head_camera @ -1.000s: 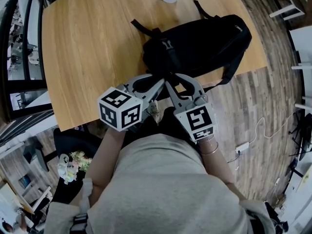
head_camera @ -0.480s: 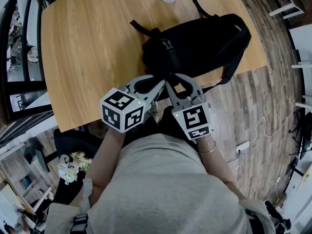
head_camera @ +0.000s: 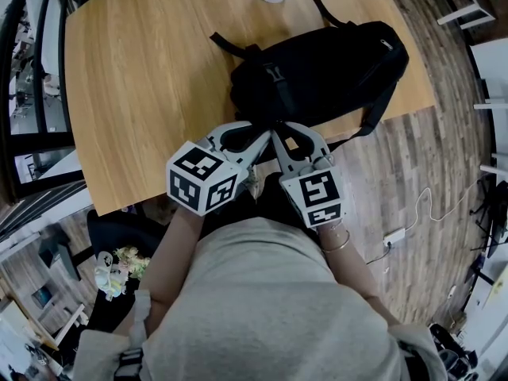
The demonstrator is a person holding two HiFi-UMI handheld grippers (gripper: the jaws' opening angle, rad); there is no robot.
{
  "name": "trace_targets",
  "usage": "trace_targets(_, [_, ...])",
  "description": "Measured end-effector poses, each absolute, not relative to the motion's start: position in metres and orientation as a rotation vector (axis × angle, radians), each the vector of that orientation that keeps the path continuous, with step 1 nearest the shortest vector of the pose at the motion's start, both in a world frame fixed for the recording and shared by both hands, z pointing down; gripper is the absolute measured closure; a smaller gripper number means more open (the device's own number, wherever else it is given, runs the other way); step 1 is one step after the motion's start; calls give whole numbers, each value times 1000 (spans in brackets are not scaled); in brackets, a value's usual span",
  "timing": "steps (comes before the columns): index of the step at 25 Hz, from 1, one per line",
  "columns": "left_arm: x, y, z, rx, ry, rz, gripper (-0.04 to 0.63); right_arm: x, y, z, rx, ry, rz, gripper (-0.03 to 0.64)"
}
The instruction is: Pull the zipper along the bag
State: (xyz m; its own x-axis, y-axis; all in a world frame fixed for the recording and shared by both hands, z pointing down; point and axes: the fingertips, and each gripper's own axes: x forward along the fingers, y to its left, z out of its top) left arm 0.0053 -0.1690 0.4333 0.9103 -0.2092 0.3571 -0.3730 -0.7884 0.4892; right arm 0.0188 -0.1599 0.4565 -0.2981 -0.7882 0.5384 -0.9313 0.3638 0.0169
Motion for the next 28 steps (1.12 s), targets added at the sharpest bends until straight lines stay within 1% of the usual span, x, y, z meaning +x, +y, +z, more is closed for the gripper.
trace_targets(10, [5, -170, 433, 2482, -422, 363, 534, 26, -156, 452, 1513, -2101, 339, 561])
trace_targets(17, [5, -169, 432, 2481, -430, 364, 534, 30, -154, 449, 1530, -2065, 300, 546])
trace_targets(20, [5, -169, 432, 2481, -435, 364, 534, 28, -155, 447, 1520, -2075, 272, 549])
trace_targets(28, [5, -169, 434, 2483, -445, 378, 534, 19, -157, 455, 1490, -2113, 293, 552])
